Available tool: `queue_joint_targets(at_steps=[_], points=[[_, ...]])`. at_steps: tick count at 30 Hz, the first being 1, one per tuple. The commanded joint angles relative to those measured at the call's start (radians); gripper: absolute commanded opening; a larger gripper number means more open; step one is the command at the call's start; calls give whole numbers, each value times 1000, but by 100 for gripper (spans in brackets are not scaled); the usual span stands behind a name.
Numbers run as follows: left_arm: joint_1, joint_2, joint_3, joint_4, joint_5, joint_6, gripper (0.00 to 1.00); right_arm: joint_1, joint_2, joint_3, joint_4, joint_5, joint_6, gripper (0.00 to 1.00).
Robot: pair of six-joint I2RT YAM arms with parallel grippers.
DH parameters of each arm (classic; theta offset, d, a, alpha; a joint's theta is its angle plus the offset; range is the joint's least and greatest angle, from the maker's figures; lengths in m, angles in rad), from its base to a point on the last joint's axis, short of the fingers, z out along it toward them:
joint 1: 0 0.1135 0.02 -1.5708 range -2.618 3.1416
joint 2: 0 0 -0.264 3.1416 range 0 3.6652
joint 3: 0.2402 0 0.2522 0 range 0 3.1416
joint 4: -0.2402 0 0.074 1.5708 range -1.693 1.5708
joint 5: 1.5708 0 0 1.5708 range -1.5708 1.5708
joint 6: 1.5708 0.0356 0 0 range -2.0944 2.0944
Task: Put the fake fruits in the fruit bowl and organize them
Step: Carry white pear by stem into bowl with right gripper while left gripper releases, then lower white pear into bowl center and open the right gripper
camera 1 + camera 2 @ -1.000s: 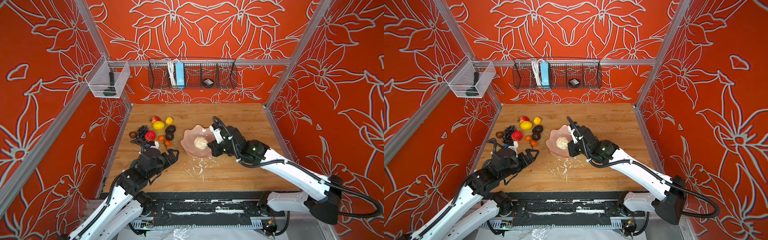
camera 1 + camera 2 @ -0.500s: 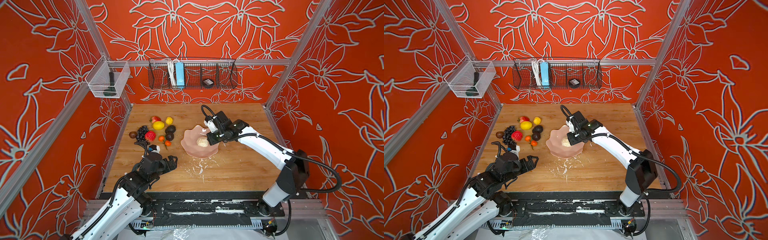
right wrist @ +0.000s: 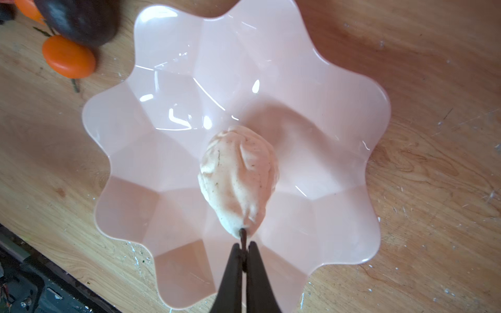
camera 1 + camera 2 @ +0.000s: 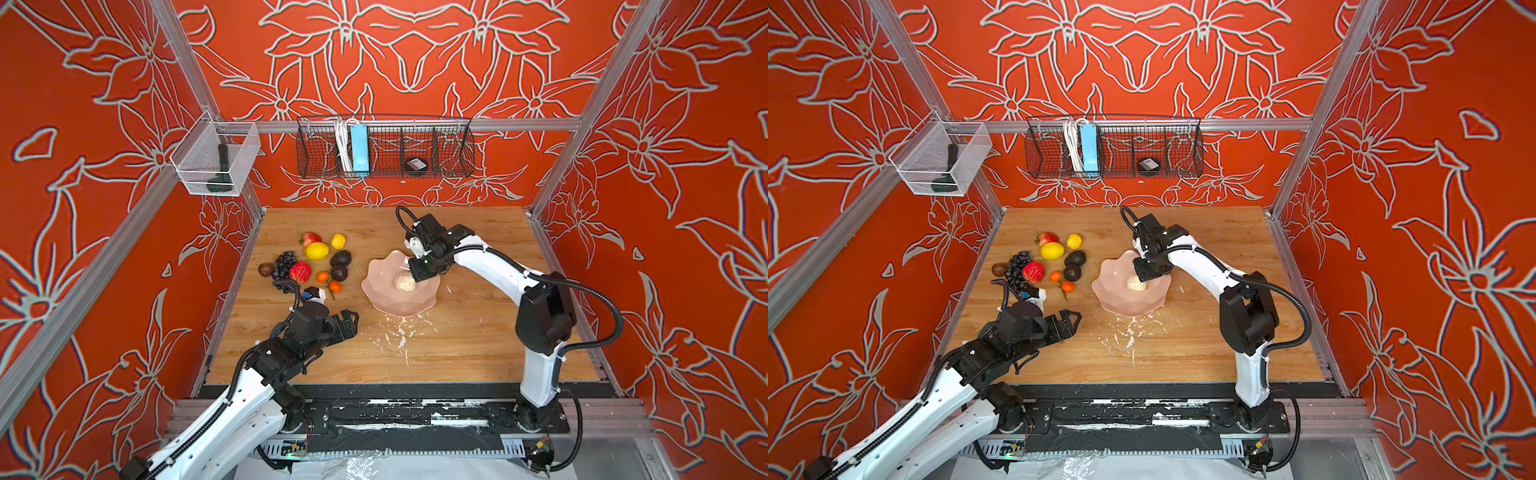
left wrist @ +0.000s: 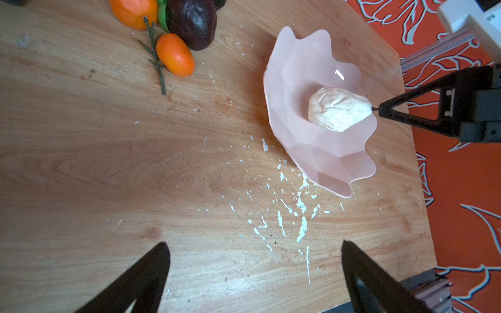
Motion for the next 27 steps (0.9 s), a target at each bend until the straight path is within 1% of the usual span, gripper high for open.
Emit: queue_joint_targets(at_steps=[1,9,16,20,27], points=[[5,5,-11,14,-2,15,98,-10,45,69,-76,1,-29,0],[5,-8,-25,20,-17,23,98,-31,88,118,-118,49,-36,0],[5,-2,-25,20,-19,33,98,-50,157,212,-159,67,-39,0],[5,-7,-27,20,-25,37,98,-62,179,252,-194,101,-44,0],[5,4,-27,26,-27,41,98,-73,248,339,-211,72,-57,0]])
